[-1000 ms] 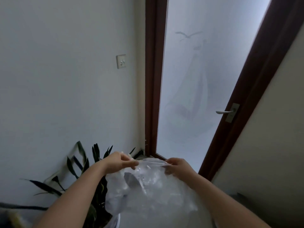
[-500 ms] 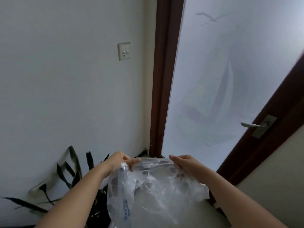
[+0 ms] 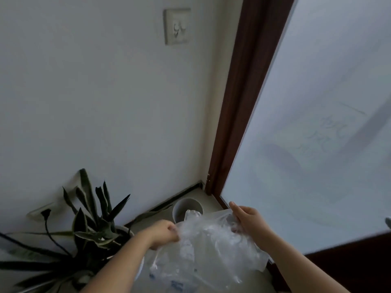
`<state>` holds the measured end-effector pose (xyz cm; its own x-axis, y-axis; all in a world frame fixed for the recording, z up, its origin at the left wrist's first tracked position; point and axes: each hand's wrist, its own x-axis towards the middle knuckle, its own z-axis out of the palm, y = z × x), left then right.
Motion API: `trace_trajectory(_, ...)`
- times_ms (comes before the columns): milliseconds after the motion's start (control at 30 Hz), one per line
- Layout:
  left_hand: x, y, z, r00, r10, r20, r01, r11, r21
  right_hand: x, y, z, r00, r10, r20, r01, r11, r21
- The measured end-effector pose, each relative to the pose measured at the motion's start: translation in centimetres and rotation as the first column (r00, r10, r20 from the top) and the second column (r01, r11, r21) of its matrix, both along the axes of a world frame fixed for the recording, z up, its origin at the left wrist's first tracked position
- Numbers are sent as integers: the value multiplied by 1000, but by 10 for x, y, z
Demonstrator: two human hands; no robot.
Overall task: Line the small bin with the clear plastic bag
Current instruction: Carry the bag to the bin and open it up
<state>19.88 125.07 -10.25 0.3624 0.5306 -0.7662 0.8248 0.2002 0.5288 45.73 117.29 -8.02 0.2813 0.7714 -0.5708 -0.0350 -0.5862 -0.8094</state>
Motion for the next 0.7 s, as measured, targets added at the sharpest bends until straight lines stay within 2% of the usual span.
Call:
trace_trajectory(67, 9, -6, -22, 985, 170, 21, -170, 984, 44, 5, 8, -23, 999, 40, 34, -39, 998, -39)
trace_trajectory(133, 17, -8, -42, 943, 328, 60, -329, 944, 5, 7, 16, -46, 995, 67, 78, -62, 996, -70)
trace_trajectory(333, 26, 15, -81, 863, 495, 98, -483, 867, -120, 4, 63, -88, 958, 117, 262, -105, 993, -58)
trace_trajectory(433, 24, 35, -101, 810, 575, 114, -566, 818, -108, 5, 95, -111, 957, 202, 210, -180, 977, -118)
trace_trajectory(567, 17, 62, -131, 770, 630, 103, -606, 772, -192, 8, 134, -143, 958, 271, 95, -242, 941, -237)
trace_trajectory(700, 7, 88, -160, 621, 780, 76, -752, 621, -220, 19, 163, -176, 862, 353, 363, -256, 922, -291)
